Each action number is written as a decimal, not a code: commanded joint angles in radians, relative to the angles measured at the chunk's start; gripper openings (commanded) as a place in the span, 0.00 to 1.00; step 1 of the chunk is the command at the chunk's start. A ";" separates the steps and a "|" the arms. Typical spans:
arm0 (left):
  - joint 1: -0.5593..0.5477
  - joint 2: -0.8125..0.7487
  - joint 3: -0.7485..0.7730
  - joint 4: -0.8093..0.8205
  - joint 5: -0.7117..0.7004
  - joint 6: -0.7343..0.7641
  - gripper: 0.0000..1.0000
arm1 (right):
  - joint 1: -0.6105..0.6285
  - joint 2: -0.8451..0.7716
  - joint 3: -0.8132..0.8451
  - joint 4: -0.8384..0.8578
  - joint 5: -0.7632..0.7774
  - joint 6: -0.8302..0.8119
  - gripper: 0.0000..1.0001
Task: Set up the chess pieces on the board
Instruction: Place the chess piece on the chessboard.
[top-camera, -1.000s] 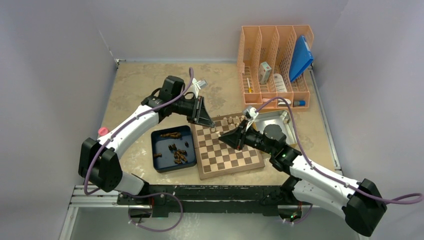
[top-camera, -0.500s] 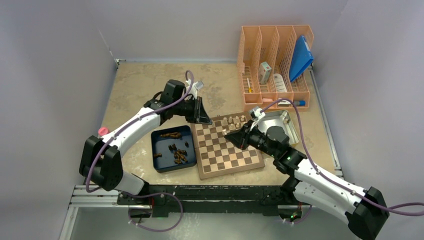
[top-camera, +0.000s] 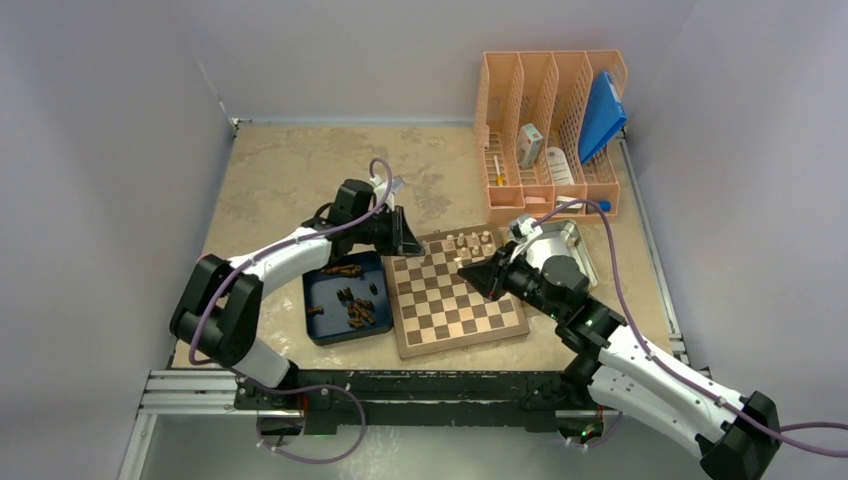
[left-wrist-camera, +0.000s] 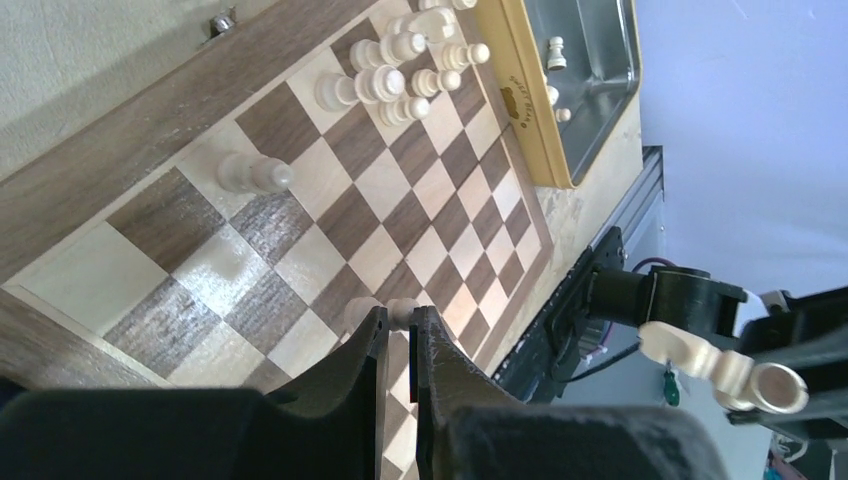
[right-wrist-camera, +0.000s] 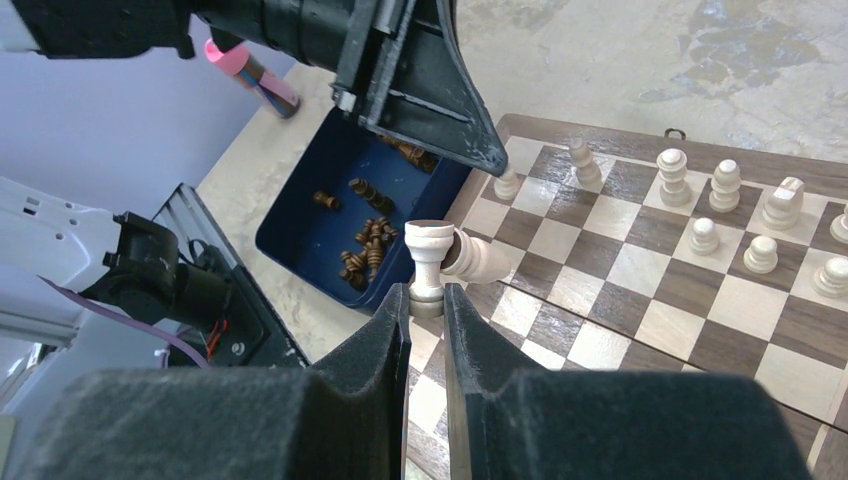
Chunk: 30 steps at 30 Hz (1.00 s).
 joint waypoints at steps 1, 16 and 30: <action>-0.001 0.029 -0.034 0.155 -0.025 -0.009 0.03 | 0.005 -0.012 0.039 0.012 0.014 0.004 0.00; -0.001 0.070 -0.079 0.222 -0.161 0.042 0.05 | 0.005 -0.011 0.043 -0.002 0.022 0.003 0.00; 0.000 0.090 -0.119 0.244 -0.143 0.041 0.06 | 0.005 -0.006 0.036 0.003 0.027 0.005 0.00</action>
